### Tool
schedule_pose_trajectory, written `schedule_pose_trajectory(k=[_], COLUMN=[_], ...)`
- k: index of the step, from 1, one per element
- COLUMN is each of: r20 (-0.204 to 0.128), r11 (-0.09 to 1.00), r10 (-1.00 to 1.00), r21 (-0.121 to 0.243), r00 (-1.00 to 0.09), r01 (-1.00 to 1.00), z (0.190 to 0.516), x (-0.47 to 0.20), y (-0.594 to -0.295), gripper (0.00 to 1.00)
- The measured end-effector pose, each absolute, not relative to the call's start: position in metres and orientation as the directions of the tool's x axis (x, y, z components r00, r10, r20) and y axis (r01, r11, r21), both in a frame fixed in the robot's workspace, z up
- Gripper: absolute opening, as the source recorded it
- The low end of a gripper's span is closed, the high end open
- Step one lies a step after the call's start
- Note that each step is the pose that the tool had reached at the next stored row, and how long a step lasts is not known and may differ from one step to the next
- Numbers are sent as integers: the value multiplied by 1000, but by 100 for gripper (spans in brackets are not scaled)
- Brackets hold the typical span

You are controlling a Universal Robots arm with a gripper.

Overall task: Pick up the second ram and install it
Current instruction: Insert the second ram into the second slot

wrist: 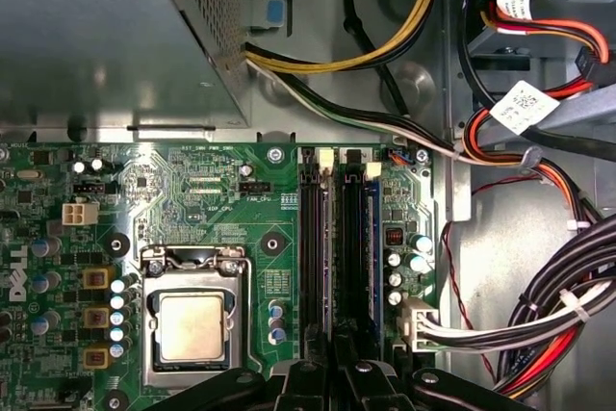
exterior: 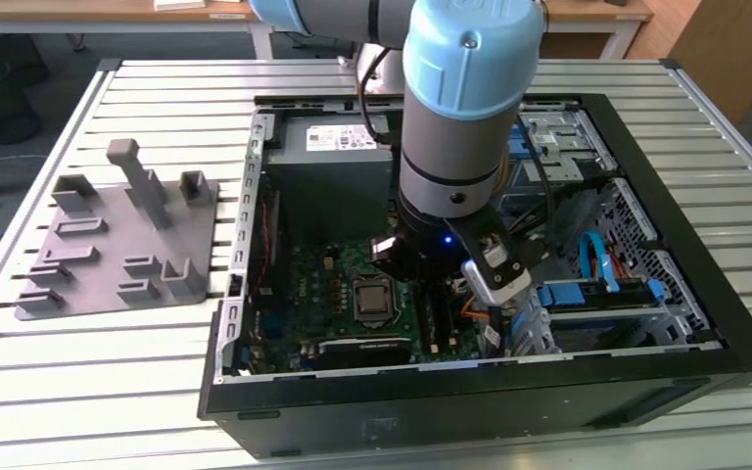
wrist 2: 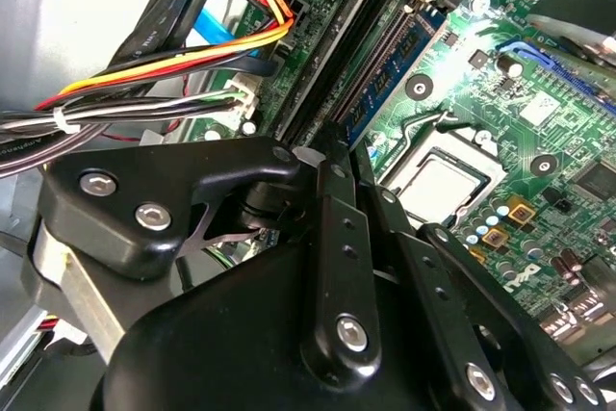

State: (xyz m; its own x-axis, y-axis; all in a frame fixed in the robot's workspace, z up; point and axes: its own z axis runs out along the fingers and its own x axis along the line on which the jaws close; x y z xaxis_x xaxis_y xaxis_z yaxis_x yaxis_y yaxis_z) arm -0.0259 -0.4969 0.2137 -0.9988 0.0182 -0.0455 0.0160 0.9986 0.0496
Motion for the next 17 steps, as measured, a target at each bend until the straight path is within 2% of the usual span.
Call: schedule_pose_trajectory(k=[17], r20=[-46], r11=[999], r10=[18], r21=[50], r00=[-999], r01=[16], z=[216], x=[-26], y=[-498], gripper=[14])
